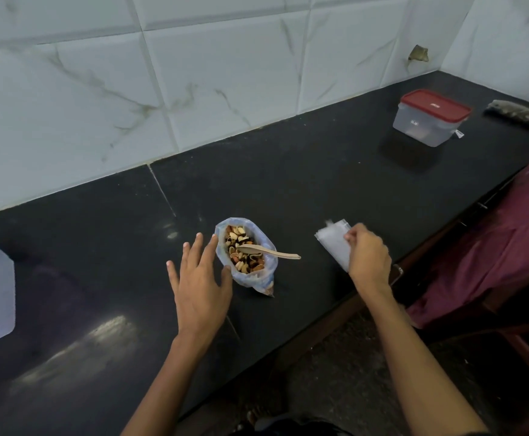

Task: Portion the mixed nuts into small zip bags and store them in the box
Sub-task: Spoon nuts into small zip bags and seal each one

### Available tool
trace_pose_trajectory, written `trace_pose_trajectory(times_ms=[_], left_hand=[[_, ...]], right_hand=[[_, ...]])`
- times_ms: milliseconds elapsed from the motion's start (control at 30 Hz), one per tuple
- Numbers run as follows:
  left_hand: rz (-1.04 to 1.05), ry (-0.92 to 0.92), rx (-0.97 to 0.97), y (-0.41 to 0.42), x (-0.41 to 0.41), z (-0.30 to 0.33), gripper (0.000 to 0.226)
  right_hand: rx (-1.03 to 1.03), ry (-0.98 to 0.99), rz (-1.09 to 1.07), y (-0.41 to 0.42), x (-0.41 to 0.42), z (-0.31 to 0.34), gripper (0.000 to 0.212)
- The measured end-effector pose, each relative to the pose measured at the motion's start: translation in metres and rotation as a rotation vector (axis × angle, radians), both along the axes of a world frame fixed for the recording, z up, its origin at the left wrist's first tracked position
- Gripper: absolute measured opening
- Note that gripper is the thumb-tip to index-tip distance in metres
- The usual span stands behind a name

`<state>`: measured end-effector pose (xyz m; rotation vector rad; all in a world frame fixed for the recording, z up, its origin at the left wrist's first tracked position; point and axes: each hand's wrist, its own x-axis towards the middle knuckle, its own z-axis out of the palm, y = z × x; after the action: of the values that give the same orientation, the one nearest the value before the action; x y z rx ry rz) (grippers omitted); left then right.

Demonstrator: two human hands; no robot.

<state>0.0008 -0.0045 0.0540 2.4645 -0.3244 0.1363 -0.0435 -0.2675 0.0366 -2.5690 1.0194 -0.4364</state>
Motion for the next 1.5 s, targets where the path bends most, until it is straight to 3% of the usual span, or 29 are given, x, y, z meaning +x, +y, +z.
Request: trace_pose_trajectory(times_ms=[200,367,567,667,767,900,1267,1500], left_hand=[[0.1,-0.036,-0.014,0.022,0.003,0.006,0.056],[0.199,-0.072,-0.047,0.045,0.007,0.014,0.053],[0.303,-0.065,-0.123,0.075,0.014,0.02,0.048],[0.289,0.054,-0.345,0.087,0.017,0.021,0.049],[0.293,0.191,-0.499,0.096,0.023,0.02,0.046],[0.347,0.189,-0.477,0.102,0.031,0.013,0.004],[0.533,0.382,-0.593,0.133,0.05,-0.009,0.021],[0.583,0.402,-0.454,0.168,0.058,-0.032,0.017]], right_hand=[[0.131,-0.394,0.132,0.036,0.007,0.061,0.01],[0.282,-0.458,0.388,0.095,0.035,0.08,0.005],[0.588,-0.38,0.626,0.157,0.064,0.069,0.007],[0.775,-0.256,0.717,0.179,0.075,0.059,0.009],[0.761,-0.15,0.749,0.191,0.083,0.047,0.012],[0.712,-0.049,0.753,0.196,0.09,0.034,0.018],[0.524,0.157,0.733,0.206,0.098,0.01,0.018],[0.774,0.159,0.71,0.219,0.116,0.004,0.017]])
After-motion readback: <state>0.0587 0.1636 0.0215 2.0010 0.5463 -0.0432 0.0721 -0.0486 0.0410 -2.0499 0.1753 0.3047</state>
